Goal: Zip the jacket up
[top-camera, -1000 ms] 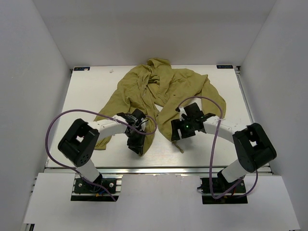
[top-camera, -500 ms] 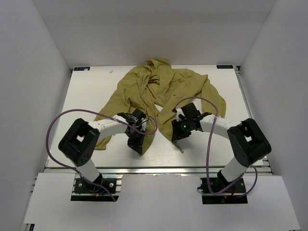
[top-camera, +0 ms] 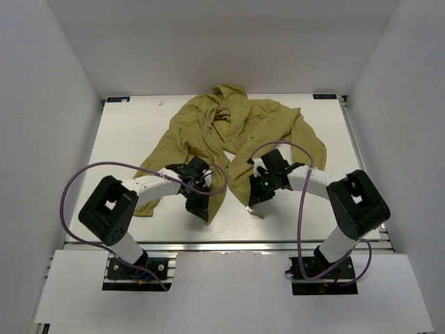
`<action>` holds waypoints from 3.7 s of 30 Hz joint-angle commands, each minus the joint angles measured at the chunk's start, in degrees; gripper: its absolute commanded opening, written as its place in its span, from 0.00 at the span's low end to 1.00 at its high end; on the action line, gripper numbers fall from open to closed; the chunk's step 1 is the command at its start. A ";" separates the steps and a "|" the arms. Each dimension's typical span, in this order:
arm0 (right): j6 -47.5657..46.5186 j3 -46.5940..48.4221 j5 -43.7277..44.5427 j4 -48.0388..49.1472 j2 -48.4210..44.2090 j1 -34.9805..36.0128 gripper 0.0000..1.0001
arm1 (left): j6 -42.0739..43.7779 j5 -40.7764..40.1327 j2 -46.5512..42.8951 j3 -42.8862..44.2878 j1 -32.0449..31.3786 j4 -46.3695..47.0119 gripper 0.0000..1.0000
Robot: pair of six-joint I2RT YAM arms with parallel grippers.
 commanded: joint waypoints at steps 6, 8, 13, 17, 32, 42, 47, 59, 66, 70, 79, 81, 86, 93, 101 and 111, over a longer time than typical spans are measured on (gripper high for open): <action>2.96 0.73 -6.45 6.04 -5.24 0.40 0.00 | -2.97 1.85 -9.27 3.48 -0.17 4.13 0.00; 7.24 -1.89 -8.91 10.78 -9.72 0.40 0.00 | -4.64 1.40 -10.50 4.54 -0.26 5.36 0.00; 17.37 -8.58 -7.51 30.29 -19.83 0.40 0.00 | -10.34 -4.39 -13.67 8.85 -0.17 14.23 0.00; 23.61 -12.45 -6.11 40.76 -24.14 0.40 0.00 | -15.01 -8.78 -15.51 8.42 -0.17 23.99 0.00; 31.53 -14.31 3.47 43.50 -28.81 0.40 0.00 | -16.68 -14.15 -26.59 -3.89 -0.17 41.41 0.00; 32.15 -13.08 4.00 48.26 -24.85 1.19 0.00 | -23.63 -13.71 -26.68 -7.06 -0.17 46.24 0.00; 30.39 -12.99 7.51 48.16 -25.82 2.16 0.00 | -25.56 -16.52 -25.97 -5.65 -0.26 42.82 0.00; 30.30 -12.37 10.59 51.94 -24.68 5.15 0.00 | -28.64 -17.40 -24.31 -5.21 -1.13 42.46 0.00; 30.91 -12.99 10.95 53.52 -24.85 5.23 0.00 | -28.73 -17.40 -24.30 -5.30 -1.40 42.11 0.00; 30.74 -12.81 10.33 53.35 -24.50 5.24 0.00 | -28.64 -17.40 -24.39 -5.30 -1.49 42.72 0.00; 28.63 -12.81 11.30 49.22 -25.64 5.32 0.00 | -28.55 -20.39 -26.76 -6.09 -1.49 42.90 0.00; 28.63 -12.81 11.21 49.13 -25.47 5.24 0.00 | -28.55 -20.31 -27.03 -6.35 -1.49 43.51 0.00; 29.16 -12.72 10.16 51.14 -24.59 5.41 0.00 | -28.47 -19.78 -27.12 -7.06 -1.58 44.75 0.00; 29.33 -12.11 9.89 52.29 -24.06 5.58 0.00 | -28.73 -19.69 -26.68 -7.23 -1.84 45.10 0.00; 29.77 -12.28 10.24 52.91 -24.24 5.50 0.00 | -28.90 -20.48 -26.42 -7.50 -2.28 45.01 0.00; 30.39 -12.02 10.24 53.88 -24.32 5.59 0.00 | -28.64 -20.39 -25.27 -6.88 -2.81 44.92 0.00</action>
